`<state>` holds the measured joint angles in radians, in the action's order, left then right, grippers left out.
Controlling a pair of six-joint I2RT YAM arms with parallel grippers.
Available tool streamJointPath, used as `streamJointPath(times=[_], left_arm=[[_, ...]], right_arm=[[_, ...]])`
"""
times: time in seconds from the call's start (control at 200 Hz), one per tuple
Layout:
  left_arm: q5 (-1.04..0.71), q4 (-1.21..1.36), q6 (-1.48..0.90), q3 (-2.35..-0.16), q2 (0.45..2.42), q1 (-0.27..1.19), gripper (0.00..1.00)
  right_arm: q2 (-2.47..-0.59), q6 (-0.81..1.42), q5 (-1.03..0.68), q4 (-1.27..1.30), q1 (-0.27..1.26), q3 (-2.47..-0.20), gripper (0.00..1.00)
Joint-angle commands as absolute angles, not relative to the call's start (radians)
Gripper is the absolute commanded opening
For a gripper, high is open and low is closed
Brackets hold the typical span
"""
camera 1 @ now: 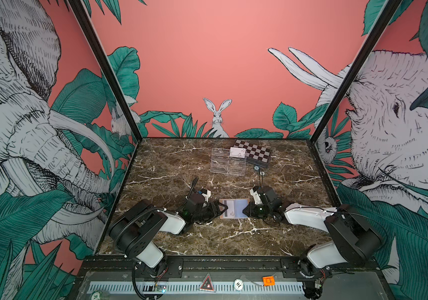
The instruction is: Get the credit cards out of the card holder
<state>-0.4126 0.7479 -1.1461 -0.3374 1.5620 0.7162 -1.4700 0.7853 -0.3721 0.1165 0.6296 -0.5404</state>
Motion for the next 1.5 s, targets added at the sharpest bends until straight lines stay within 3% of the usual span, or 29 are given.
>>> streamJointPath(times=[0.0,0.19,0.34,0.93,1.49], left_arm=[[-0.427,0.783,-1.147,-0.326,1.56,0.713,0.53],[-0.43,0.811,-1.155,-0.321,1.567,0.713,0.34],[-0.436,0.838,-1.164,-0.319,1.577,0.713,0.3],[-0.44,0.917,-1.181,-0.303,1.613,0.713,0.26],[-0.449,0.979,-1.189,-0.296,1.623,0.713,0.14]], right_arm=[[-1.49,0.783,-0.339,0.133,0.637,-0.524,0.12],[-1.499,0.774,-0.336,0.127,0.637,-0.52,0.12],[-1.5,0.771,-0.333,0.121,0.637,-0.52,0.11],[-1.515,0.767,-0.341,0.12,0.637,-0.522,0.11],[-1.525,0.768,-0.345,0.124,0.637,-0.517,0.1]])
